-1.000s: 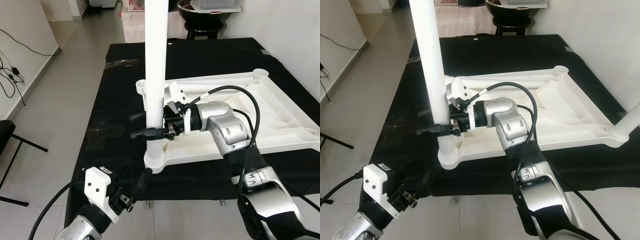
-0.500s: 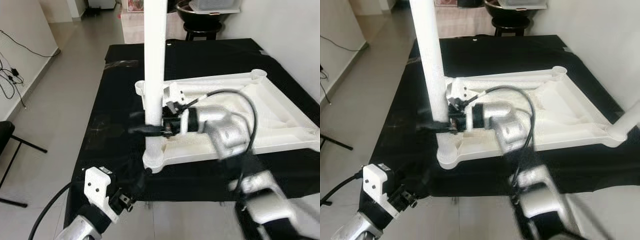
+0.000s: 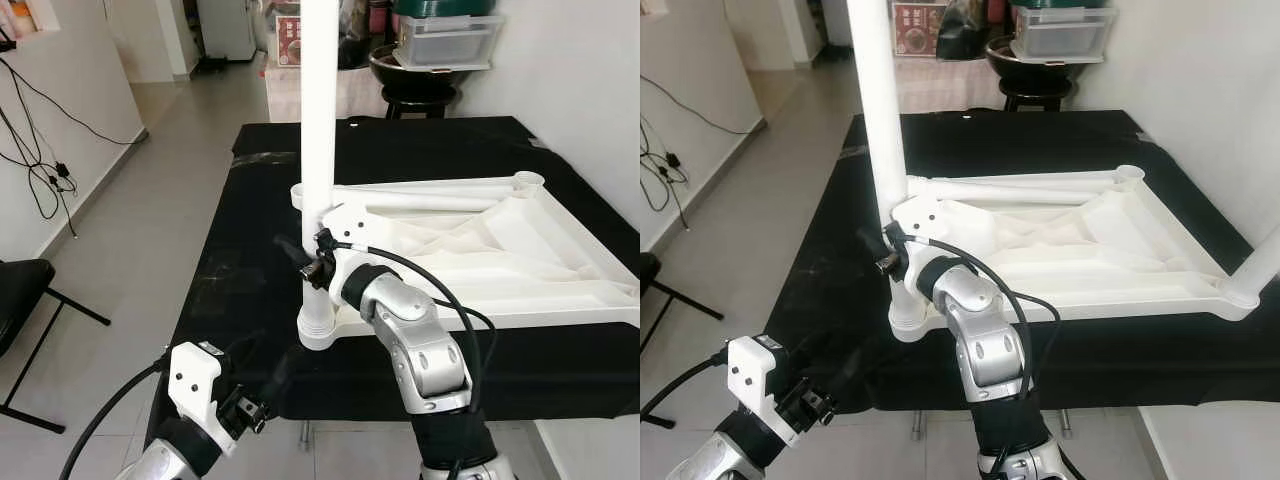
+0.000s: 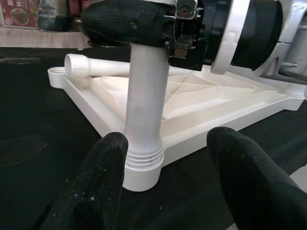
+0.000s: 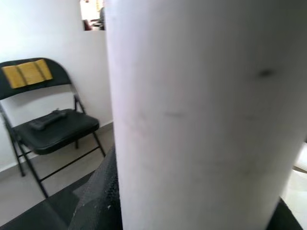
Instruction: Building children table
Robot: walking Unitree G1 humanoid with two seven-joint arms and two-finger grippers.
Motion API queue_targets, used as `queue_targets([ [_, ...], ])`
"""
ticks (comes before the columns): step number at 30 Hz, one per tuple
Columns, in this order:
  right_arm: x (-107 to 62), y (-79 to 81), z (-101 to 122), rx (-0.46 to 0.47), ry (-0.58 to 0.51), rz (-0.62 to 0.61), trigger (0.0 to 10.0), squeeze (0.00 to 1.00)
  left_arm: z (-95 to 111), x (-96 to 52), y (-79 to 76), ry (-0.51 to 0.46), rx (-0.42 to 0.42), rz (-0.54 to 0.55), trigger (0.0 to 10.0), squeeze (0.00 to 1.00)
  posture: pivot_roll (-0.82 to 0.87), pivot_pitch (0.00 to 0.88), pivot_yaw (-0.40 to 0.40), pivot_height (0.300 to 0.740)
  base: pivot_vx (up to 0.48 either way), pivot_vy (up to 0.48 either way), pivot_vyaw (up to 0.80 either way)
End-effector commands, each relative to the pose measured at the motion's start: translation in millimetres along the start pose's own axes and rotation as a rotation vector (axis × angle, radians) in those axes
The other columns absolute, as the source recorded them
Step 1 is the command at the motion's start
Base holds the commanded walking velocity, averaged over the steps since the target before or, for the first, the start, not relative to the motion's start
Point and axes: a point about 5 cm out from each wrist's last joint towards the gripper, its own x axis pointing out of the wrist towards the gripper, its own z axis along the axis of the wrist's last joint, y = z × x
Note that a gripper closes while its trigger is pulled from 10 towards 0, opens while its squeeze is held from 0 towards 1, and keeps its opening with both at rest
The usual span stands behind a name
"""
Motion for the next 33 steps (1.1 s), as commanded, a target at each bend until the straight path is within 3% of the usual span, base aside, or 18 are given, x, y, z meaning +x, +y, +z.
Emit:
queue_targets([
  [1, 2.6, 0.5, -23, -0.010, 0.117, 0.136, 10.0, 1.00, -1, -0.9, 3.4, 0.000, 0.008, 0.017, 10.0, 0.00, 0.06, 0.081, 0.006, 0.740, 0.000, 0.000, 0.00],
  [2, 4.5, 2.8, -19, -0.016, 0.099, 0.197, 10.0, 1.00, -1, -0.9, 3.5, 0.000, 0.009, 0.018, 10.0, 0.00, 0.06, 0.081, 0.006, 0.740, 0.000, 0.000, 0.00],
  [4, 4.4, 6.0, -17, -0.018, 0.093, 0.209, 10.0, 1.00, -1, -0.8, 3.6, 0.000, 0.009, 0.018, 10.0, 0.00, 0.06, 0.081, 0.006, 0.740, 0.000, 0.000, 0.00],
  [5, 2.4, 8.6, -6, -0.039, 0.039, 0.366, 10.0, 1.00, -1, -0.6, 3.4, 0.000, 0.008, 0.016, 10.0, 0.00, 0.06, 0.084, 0.009, 0.740, 0.000, 0.000, 0.00],
  [8, -0.8, 10.9, 2, -0.058, 0.006, 0.470, 10.0, 1.00, -1, -0.4, 3.2, 0.000, 0.008, 0.015, 10.0, 0.00, 0.06, 0.084, 0.009, 0.740, 0.000, 0.000, 0.00],
  [9, -3.5, 8.3, 5, -0.123, 0.009, 0.574, 10.0, 0.64, -1, -0.2, 2.9, 0.000, 0.007, 0.013, 10.0, 0.00, 0.07, 0.084, 0.008, 0.740, 0.000, 0.000, 0.00],
  [10, -4.0, 2.6, 5, -0.190, 0.033, 0.645, 10.0, 0.00, -1, 0.0, 2.2, 0.000, 0.006, 0.013, 10.0, 0.00, 0.07, 0.084, 0.007, 0.740, 0.000, 0.000, 0.00],
  [11, -3.8, -1.7, 3, -0.231, 0.059, 0.667, 10.0, 0.00, -1, 0.0, 1.7, 0.000, 0.006, 0.013, 10.0, 0.00, 0.07, 0.084, 0.007, 0.740, 0.000, 0.000, 0.00],
  [26, 7.2, -20.8, 12, -0.225, 0.108, 0.866, 10.0, 0.00, -4, 7.2, -8.1, -0.014, -0.035, 0.005, 10.0, 0.00, 0.09, 0.079, -0.037, 0.740, 0.000, 0.000, 0.00],
  [27, 7.2, -21.9, 12, -0.224, 0.115, 0.890, 7.3, 0.00, -5, 8.1, -8.8, -0.017, -0.040, 0.005, 10.0, 0.00, 0.09, 0.079, -0.037, 0.740, 0.000, 0.000, 0.00],
  [28, 7.2, -21.9, 12, -0.224, 0.115, 0.890, 7.3, 0.00, -5, 8.1, -8.8, -0.017, -0.040, 0.005, 10.0, 0.00, 0.09, 0.079, -0.037, 0.740, 0.000, 0.000, 0.00],
  [29, 6.6, -23.0, 12, -0.218, 0.119, 0.914, 0.0, 0.00, -5, 9.0, -9.3, -0.019, -0.042, 0.005, 10.0, 0.00, 0.09, 0.080, -0.043, 0.740, 0.000, 0.000, 0.00],
  [33, 3.4, -26.6, 12, -0.197, 0.111, 0.977, 0.0, 0.00, -4, 10.3, -9.8, -0.025, -0.046, 0.008, 10.0, 0.00, 0.08, 0.078, -0.043, 0.740, 0.000, 0.000, 0.00],
])
